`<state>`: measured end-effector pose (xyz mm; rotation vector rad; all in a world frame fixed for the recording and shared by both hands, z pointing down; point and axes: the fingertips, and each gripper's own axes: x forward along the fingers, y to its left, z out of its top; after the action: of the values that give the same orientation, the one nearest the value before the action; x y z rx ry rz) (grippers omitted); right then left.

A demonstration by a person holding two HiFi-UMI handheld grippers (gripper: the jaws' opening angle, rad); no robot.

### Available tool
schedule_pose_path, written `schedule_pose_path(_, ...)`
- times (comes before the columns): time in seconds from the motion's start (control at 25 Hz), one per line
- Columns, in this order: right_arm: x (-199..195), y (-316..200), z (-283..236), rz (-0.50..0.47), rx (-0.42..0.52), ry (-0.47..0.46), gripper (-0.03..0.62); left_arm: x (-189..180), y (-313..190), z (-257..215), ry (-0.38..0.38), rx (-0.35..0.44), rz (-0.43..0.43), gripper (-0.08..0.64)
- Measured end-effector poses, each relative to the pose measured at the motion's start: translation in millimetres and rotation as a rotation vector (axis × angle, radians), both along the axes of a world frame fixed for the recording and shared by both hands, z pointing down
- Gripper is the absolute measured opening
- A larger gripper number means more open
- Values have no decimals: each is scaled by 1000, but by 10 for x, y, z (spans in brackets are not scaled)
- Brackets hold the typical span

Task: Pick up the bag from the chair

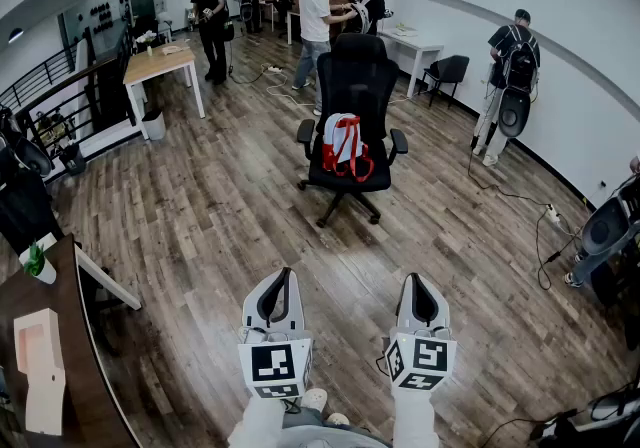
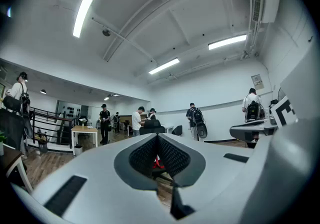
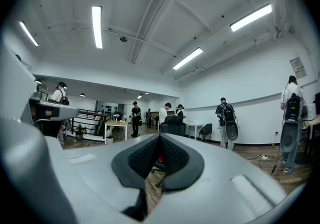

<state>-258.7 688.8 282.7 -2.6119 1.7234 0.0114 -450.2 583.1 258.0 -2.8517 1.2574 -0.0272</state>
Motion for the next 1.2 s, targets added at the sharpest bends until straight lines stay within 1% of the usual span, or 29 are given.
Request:
schedule_pose_path(0.48,39,-207,14,4,7,4,9,23,-214,14,0,1,-4,6)
schedule_pose_path(0.84,115,-537,65,19,16,6,11,35,-586,40,0,7,-2,6)
schedule_pose_path(1.0,139,-655,144,24,15,-9,11,33,-725,159,-16,-8,3,5)
schedule_pose_path(1.2,207,-841,220,16,0,-24,11,58,-928,221,-26,-20,-12,6)
